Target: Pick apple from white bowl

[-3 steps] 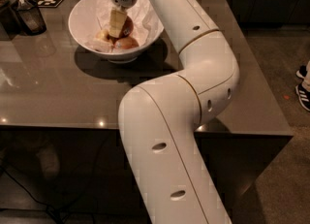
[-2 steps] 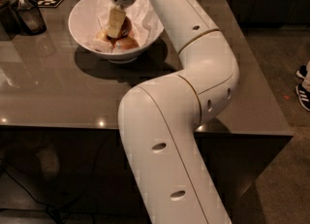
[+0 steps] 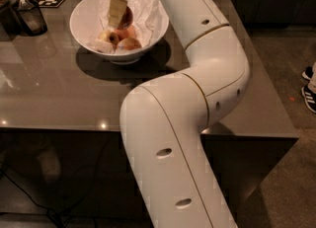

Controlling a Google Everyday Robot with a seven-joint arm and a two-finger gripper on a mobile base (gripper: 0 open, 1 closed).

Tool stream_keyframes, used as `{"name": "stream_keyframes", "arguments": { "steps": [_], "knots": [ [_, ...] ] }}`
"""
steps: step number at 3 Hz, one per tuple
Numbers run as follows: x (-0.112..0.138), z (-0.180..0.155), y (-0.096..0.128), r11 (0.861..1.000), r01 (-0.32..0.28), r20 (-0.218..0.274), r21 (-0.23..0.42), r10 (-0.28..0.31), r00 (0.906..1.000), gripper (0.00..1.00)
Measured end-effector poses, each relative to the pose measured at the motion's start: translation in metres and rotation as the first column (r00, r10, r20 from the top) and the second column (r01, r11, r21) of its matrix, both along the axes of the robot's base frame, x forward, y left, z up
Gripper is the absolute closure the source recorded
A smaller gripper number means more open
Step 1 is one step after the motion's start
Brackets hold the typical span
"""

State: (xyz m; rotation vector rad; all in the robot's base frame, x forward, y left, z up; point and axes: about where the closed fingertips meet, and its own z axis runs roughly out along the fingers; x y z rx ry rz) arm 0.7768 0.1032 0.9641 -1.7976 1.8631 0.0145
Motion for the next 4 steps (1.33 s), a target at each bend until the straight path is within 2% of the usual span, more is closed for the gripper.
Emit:
{"name": "stream_keyframes", "arguments": {
  "steps": [2, 4],
  "knots": [
    [-0.015, 0.047, 0.0, 0.999, -0.023, 0.066, 0.027, 0.021, 0.9976, 1.0],
    [-0.032, 0.099, 0.001, 0.997, -0.07, 0.161, 0.043, 0.063, 0.9849, 1.0]
  ]
}}
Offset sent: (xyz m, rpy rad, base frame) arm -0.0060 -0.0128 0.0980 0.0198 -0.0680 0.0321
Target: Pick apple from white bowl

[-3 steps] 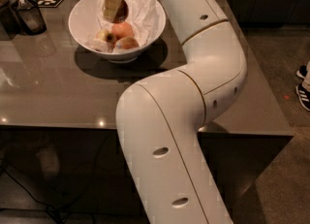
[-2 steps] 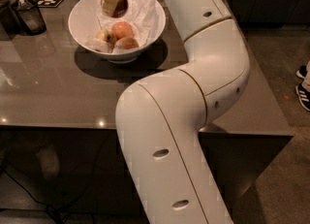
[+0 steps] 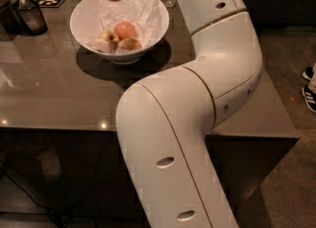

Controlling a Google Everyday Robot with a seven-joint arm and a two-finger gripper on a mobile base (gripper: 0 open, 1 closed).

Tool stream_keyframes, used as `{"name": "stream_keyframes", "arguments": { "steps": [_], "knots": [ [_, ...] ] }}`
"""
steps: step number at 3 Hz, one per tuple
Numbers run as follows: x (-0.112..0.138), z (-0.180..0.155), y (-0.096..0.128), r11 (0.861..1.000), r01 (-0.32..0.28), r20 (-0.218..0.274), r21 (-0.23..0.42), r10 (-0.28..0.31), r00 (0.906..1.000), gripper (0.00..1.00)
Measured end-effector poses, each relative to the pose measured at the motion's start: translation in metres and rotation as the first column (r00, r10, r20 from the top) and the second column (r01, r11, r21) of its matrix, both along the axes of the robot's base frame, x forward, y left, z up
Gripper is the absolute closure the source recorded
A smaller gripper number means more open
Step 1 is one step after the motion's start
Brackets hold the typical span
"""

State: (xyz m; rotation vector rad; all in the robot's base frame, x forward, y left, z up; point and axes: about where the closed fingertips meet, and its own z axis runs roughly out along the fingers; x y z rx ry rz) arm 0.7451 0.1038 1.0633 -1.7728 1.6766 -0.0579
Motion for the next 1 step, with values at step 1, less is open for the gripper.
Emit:
{"name": "stream_keyframes", "arguments": {
  "steps": [1],
  "knots": [
    [0.0051, -0.002, 0.0047, 1.0, 0.001, 0.008, 0.009, -0.001, 1.0, 1.0]
  ]
}}
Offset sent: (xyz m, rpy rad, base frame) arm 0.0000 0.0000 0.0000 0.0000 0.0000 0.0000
